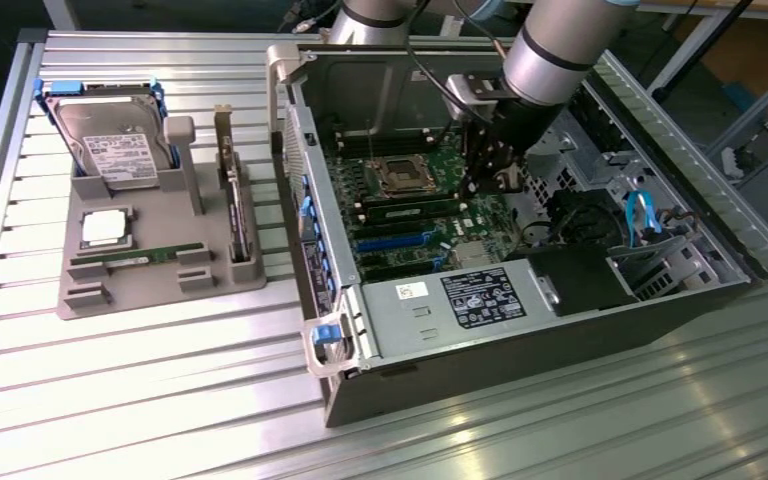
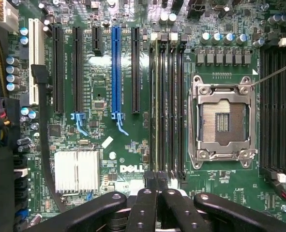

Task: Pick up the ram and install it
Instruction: 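Press down the ram until it locks into place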

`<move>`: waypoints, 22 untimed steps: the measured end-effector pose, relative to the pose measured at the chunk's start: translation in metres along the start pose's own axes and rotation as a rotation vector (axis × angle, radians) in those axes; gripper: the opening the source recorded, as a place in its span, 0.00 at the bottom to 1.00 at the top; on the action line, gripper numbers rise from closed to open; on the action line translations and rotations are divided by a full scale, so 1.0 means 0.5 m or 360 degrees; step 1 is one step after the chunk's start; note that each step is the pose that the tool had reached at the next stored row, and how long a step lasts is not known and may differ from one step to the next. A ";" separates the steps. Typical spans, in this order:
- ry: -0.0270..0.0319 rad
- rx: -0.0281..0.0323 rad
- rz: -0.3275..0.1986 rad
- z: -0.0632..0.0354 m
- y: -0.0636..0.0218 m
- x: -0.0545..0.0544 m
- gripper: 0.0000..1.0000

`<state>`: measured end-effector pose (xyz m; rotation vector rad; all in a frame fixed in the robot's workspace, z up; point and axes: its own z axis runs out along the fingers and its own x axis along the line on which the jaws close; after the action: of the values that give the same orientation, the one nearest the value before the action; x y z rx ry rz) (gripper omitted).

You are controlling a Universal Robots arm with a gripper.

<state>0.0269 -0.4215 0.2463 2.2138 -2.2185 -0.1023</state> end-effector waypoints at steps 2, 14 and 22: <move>-0.00006 -0.00001 0.0000 0.005 0.000 0.000 0.10; -0.00009 -0.00002 0.0000 0.010 0.000 -0.012 0.10; -0.00009 -0.00002 0.0000 0.020 -0.001 -0.019 0.10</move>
<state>0.0268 -0.4117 0.2366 2.2139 -2.2187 -0.1031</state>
